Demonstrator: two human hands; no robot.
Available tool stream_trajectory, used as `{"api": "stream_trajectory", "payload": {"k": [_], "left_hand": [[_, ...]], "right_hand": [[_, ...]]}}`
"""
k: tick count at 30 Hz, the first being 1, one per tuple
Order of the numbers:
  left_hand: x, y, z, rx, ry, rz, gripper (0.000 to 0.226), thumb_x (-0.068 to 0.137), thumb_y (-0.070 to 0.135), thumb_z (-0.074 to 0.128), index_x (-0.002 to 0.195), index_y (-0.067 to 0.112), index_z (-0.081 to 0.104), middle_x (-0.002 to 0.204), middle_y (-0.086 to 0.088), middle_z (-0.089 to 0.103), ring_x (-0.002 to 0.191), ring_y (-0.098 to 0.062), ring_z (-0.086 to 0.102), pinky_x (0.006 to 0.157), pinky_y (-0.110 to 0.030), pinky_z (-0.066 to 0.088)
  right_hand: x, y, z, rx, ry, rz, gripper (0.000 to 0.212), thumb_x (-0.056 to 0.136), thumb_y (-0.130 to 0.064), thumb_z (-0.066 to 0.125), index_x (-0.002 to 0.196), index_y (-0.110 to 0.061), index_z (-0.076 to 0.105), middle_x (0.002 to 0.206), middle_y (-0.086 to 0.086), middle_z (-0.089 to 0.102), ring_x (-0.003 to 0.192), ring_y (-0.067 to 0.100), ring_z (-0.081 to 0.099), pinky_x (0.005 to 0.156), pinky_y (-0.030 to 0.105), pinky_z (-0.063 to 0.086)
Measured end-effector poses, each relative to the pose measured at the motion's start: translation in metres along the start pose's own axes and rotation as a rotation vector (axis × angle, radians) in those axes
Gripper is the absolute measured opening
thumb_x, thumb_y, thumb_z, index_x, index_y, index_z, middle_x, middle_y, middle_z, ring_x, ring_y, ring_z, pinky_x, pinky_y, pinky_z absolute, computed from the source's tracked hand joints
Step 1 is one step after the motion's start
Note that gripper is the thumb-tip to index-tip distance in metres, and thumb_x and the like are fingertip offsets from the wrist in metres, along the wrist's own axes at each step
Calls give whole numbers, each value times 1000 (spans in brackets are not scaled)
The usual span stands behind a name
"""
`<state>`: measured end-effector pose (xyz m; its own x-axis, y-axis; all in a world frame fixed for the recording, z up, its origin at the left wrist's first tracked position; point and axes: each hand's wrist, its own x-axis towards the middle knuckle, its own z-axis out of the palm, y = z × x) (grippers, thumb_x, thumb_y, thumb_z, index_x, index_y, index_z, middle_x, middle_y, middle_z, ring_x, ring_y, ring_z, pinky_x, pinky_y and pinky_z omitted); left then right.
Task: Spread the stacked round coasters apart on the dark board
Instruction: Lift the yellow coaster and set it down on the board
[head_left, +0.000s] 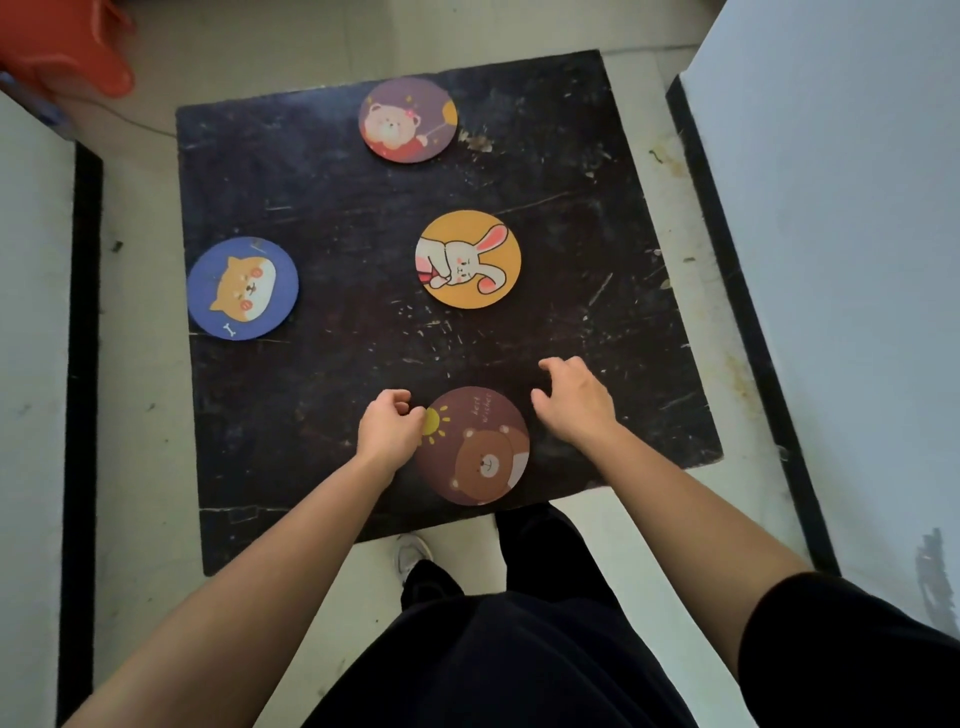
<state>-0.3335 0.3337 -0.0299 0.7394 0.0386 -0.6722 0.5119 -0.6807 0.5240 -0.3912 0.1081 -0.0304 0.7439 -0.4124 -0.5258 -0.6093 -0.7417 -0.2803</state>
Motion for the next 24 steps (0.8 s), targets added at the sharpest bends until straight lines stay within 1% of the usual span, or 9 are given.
{"api": "stream_trajectory", "payload": {"k": [5, 8, 12, 13, 15, 17, 19, 21, 24], "left_hand": [[36, 52, -5, -227, 33, -15, 47, 93, 19, 61, 138, 13, 50, 132, -8, 59, 114, -22, 59, 100, -46, 50], [58, 82, -2, -355, 45, -28, 47, 94, 17, 61, 139, 13, 49, 133, -8, 57, 101, -14, 60, 93, -40, 54], [85, 113, 8, -402, 69, -4, 58, 95, 15, 60, 148, 18, 37, 148, -4, 46, 113, -13, 54, 87, -31, 54], [91, 118, 11, -419, 71, 0, 60, 95, 15, 60, 150, 18, 35, 146, 0, 47, 108, -8, 54, 82, -26, 53], [100, 126, 18, -463, 64, -6, 61, 95, 14, 59, 150, 19, 34, 124, 12, 53, 91, 0, 56, 65, -15, 52], [103, 129, 25, -485, 70, -23, 58, 95, 14, 59, 148, 21, 37, 104, 22, 52, 84, 3, 57, 52, -9, 48], [101, 128, 29, -503, 81, -34, 56, 94, 13, 60, 146, 22, 40, 104, 21, 56, 88, 2, 59, 55, -10, 49], [98, 123, 30, -528, 92, -62, 59, 92, 15, 63, 146, 22, 40, 114, 12, 60, 90, -1, 60, 64, -16, 49], [85, 113, 29, -539, 102, -156, 54, 92, 24, 64, 142, 20, 45, 104, 9, 65, 84, -4, 63, 63, -23, 47]], "right_hand": [[63, -16, -27, 251, 21, 11, 55, 93, -32, 60, 144, -22, 45, 139, 8, 50, 114, 25, 61, 94, 40, 51], [101, -28, -37, 358, 27, 14, 61, 92, -29, 62, 148, -21, 41, 143, 9, 47, 117, 25, 59, 98, 42, 52], [137, -42, -42, 469, 50, -13, 70, 91, -22, 63, 153, -19, 30, 153, 10, 38, 131, 26, 51, 107, 45, 46], [143, -44, -43, 486, 46, -25, 72, 92, -21, 62, 155, -18, 27, 156, 10, 35, 135, 27, 48, 109, 46, 44], [153, -47, -43, 498, 22, -40, 76, 92, -19, 61, 157, -17, 21, 159, 11, 32, 140, 27, 42, 113, 47, 40], [156, -49, -42, 514, -17, -58, 77, 93, -18, 60, 158, -17, 18, 159, 9, 35, 142, 26, 40, 114, 48, 38], [153, -48, -40, 549, -43, -80, 76, 93, -18, 60, 157, -17, 19, 156, 6, 41, 140, 25, 42, 113, 47, 40], [149, -44, -37, 575, -32, -68, 74, 92, -20, 62, 156, -17, 25, 150, 5, 48, 130, 22, 51, 108, 42, 45], [140, -32, -37, 654, -67, 33, 69, 89, -27, 67, 151, -17, 37, 128, 2, 59, 110, 16, 58, 98, 36, 50]]}}
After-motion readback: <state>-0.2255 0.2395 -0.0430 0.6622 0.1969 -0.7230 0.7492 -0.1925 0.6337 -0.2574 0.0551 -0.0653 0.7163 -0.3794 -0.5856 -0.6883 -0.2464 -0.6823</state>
